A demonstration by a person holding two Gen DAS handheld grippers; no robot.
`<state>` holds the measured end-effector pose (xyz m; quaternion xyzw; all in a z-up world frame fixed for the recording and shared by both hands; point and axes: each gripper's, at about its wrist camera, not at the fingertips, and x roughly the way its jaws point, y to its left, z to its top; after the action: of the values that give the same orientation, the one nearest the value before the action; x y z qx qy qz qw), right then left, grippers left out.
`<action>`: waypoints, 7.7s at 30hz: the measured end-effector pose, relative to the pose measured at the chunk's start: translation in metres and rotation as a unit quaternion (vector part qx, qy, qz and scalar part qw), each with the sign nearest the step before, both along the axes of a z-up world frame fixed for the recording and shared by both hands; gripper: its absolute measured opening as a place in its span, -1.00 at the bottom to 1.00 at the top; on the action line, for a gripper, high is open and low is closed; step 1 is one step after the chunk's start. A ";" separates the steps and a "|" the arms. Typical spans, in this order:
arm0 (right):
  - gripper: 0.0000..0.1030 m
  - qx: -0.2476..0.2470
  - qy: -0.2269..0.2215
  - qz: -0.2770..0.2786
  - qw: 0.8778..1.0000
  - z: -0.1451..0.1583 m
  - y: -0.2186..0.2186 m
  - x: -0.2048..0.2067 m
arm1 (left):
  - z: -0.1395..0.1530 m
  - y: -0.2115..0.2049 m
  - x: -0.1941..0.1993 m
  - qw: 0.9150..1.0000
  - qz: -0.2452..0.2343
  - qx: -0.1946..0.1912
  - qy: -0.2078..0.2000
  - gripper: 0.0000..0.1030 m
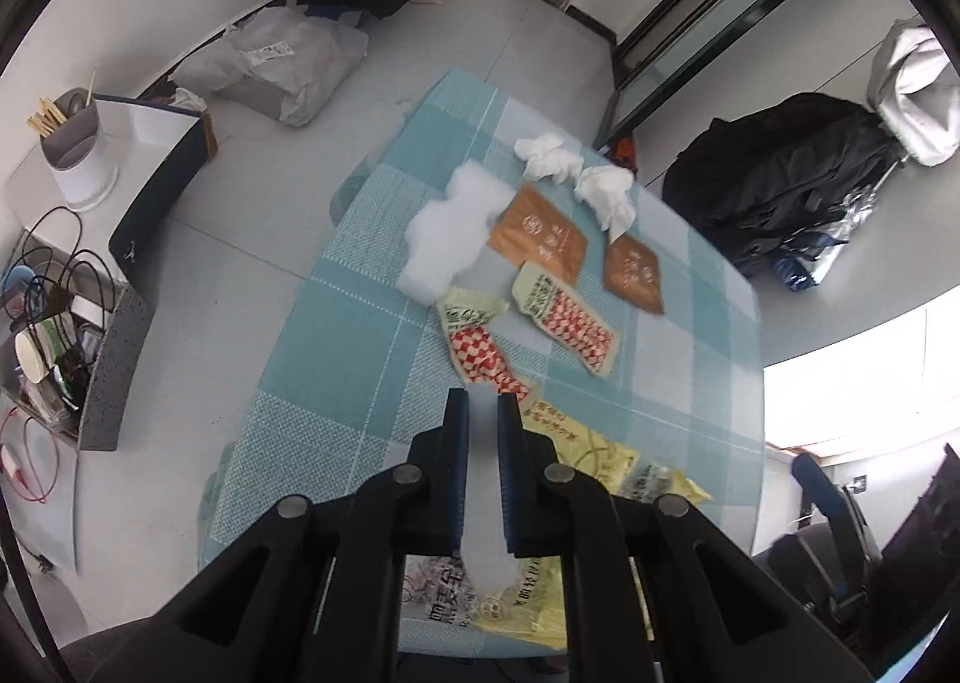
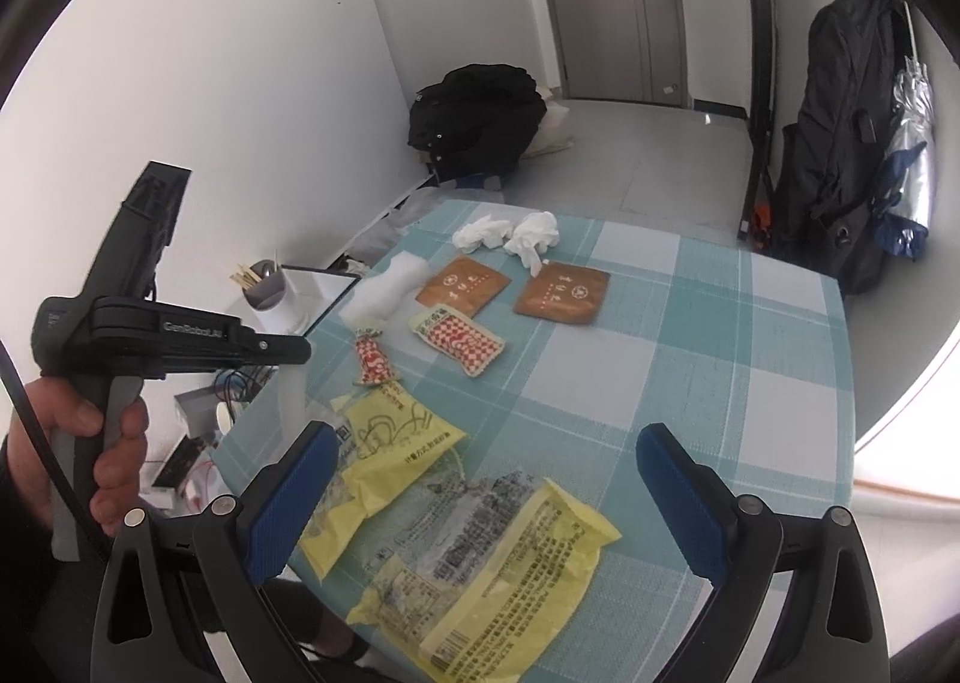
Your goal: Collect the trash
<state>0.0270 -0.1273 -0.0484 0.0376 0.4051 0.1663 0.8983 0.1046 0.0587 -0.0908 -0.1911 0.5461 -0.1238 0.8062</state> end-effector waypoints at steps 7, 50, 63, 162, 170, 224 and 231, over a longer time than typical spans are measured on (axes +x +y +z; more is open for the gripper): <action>0.92 0.010 0.001 0.011 1.000 0.012 0.015 0.019 | 0.013 0.009 0.002 1.000 0.000 -0.024 -0.018 -0.91; -0.52 0.003 0.003 0.082 0.997 0.015 0.049 0.063 | 0.068 0.021 0.006 0.991 0.003 -0.068 -0.112 -0.91; -0.52 0.023 -0.102 -0.086 0.991 0.138 -0.164 -0.035 | 0.135 -0.150 -0.005 0.974 -0.135 -0.093 -0.154 -0.91; 0.76 0.096 -0.158 -0.266 0.946 0.136 -0.264 -0.092 | 0.208 -0.202 -0.061 0.921 -0.083 0.167 -0.342 0.89; 0.87 0.093 -0.224 -0.159 0.957 0.162 -0.166 -0.069 | 0.203 -0.099 -0.068 0.923 0.010 0.113 -0.367 0.91; 0.88 0.052 -0.047 -0.053 0.996 0.018 -0.041 -0.010 | -0.011 -0.041 -0.030 0.986 -0.147 0.078 0.029 0.92; 0.88 0.060 -0.057 -0.053 0.995 0.025 -0.048 -0.019 | -0.022 -0.053 -0.039 0.973 -0.174 0.149 0.031 0.91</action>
<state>0.0082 -0.1754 -0.0234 0.1031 0.3402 0.1445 0.9234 0.0653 0.0059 -0.1131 0.0253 0.6081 -0.1738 0.7742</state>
